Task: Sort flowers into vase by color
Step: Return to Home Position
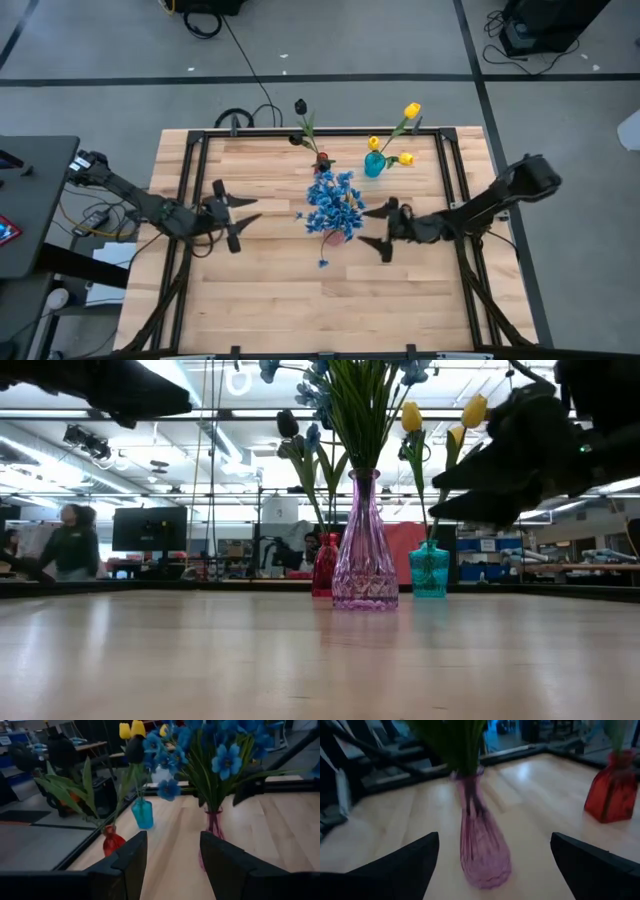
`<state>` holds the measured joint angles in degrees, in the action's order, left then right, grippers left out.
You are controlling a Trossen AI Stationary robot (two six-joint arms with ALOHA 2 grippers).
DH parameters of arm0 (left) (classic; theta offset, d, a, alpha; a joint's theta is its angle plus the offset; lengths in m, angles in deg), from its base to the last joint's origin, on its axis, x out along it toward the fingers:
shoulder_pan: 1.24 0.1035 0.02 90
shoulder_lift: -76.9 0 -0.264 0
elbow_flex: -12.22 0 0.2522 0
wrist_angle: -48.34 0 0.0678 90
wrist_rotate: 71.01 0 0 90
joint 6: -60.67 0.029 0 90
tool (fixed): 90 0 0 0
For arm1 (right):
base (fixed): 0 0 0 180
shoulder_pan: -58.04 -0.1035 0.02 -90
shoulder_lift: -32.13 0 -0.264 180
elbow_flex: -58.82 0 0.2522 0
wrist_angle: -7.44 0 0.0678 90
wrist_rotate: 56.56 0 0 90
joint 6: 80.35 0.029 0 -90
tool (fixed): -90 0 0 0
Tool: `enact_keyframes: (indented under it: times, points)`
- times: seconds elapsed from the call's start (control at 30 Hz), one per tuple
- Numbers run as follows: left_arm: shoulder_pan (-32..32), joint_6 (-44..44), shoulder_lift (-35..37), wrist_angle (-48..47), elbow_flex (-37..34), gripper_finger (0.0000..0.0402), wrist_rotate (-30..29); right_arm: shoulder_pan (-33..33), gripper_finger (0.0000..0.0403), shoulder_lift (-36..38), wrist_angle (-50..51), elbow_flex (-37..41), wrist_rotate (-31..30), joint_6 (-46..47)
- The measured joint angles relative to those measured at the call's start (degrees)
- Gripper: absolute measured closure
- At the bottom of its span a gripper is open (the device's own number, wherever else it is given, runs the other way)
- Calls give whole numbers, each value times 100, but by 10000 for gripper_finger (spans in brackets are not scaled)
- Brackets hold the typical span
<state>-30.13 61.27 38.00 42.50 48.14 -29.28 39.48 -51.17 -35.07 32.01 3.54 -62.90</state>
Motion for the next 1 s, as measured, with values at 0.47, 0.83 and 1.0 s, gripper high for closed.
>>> enact_keyframes:
  times: [0.47,0.83,1.0]
  points:
    - [0,70,1836,-912,-229,214,-160,1176,36,3223,1921,544,1429,-282]
    - [0,-98,2808,-1810,-311,214,-227,1701,54,5339,3805,384,1863,-802]
    - [0,-97,3409,-1778,-712,214,-224,1846,54,5954,4343,384,1960,-806]
